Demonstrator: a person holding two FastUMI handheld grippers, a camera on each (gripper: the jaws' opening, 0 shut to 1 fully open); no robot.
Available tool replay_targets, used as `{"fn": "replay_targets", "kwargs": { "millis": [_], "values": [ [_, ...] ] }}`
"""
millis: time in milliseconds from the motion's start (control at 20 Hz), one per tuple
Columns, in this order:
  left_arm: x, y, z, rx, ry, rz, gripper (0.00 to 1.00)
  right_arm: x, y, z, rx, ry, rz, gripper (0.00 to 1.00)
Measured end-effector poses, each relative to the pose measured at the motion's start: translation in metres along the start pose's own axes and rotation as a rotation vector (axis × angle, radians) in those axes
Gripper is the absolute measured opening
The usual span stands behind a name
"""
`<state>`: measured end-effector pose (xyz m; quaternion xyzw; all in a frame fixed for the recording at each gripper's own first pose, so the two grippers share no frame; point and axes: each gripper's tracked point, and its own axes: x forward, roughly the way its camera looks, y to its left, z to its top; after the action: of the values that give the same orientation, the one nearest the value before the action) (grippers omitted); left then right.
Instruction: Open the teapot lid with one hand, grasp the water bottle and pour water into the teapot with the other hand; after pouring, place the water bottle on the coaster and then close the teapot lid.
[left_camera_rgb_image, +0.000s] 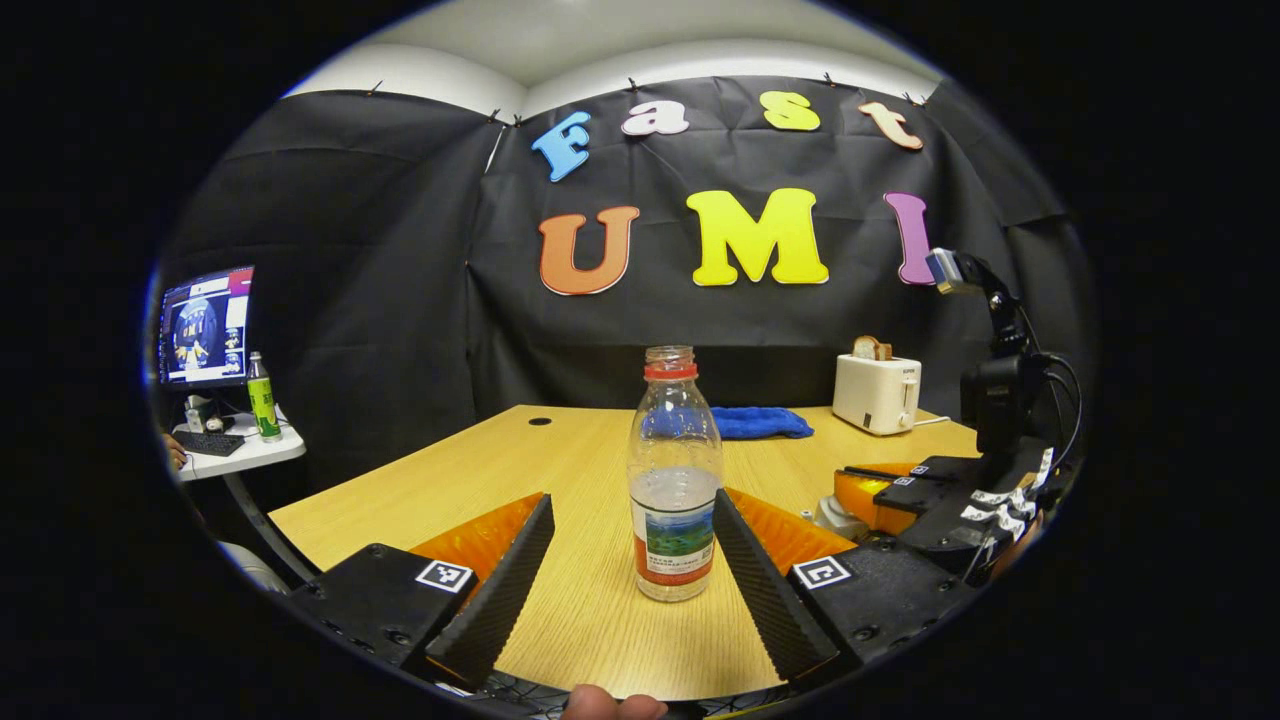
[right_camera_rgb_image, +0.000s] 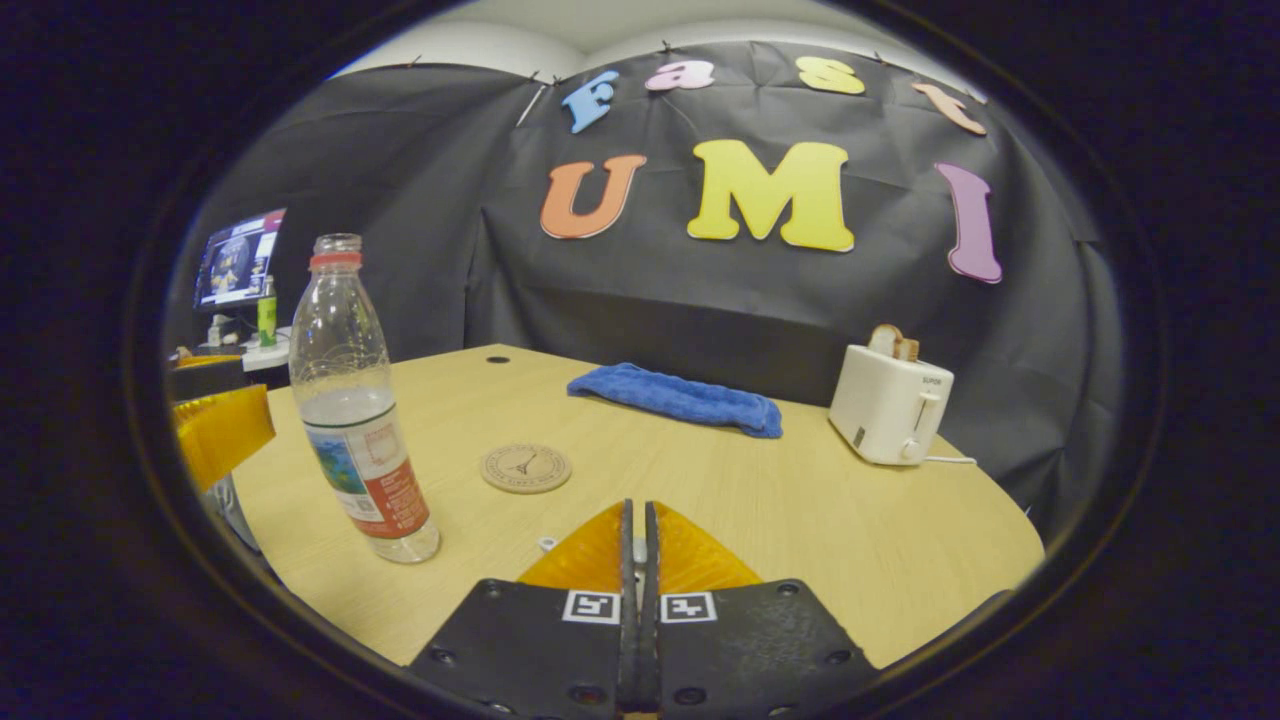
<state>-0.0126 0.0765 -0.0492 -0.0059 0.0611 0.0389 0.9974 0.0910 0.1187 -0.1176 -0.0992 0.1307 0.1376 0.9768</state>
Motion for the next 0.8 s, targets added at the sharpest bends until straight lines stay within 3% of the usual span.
{"fn": "replay_targets", "kwargs": {
  "millis": [400,800],
  "values": [
    [0.011,-0.01,-0.027,-0.094,0.079,-0.044,1.0,-0.014,-0.002,0.024,0.022,-0.058,0.038,0.0],
    [0.036,-0.026,-0.062,-0.101,0.175,-0.099,1.0,-0.051,-0.027,0.037,0.027,-0.099,0.002,0.0]
  ]
}}
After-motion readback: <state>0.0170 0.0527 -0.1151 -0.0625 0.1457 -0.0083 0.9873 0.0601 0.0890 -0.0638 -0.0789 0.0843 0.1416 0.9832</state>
